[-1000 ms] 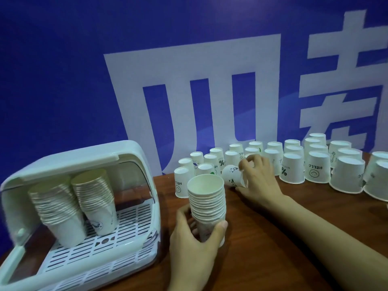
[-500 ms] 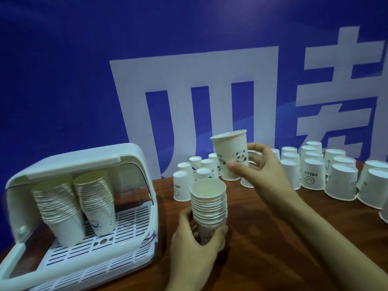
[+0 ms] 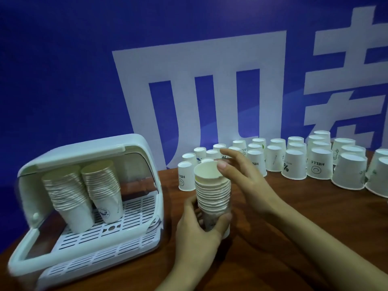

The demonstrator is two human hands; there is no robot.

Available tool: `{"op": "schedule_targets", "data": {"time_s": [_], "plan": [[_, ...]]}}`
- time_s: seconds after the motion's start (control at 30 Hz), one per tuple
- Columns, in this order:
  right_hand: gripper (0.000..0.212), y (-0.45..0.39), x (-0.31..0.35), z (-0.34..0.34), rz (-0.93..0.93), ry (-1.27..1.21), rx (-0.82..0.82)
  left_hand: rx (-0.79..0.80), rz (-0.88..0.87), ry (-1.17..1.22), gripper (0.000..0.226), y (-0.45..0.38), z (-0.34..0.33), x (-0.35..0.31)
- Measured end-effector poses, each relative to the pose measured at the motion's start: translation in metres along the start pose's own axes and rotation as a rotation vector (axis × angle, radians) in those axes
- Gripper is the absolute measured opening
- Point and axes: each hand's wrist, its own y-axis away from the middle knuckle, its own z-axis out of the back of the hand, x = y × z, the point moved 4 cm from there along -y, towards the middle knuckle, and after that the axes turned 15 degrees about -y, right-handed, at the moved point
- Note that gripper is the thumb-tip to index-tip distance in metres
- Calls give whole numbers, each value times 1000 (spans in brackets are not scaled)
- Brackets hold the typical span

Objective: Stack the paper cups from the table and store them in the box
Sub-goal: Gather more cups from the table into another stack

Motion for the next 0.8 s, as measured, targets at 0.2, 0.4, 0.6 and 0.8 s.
{"op": "schedule_targets", "data": {"time_s": [0.2,0.4,0.6,0.8], "plan": [[75,1,-5,-7,63,270,-8,-7,-1,-5,59,-3,-1,4],[63,2,-8,-4,129,517,15,-17,-2,-10,56,0,1,3],[54,-9,-26,10,14,93,-83,-23,7,-5,68,2,3,1],[71,-51,-73,97,-59,1034,-225,19,30,16,64,0,0,6]]}}
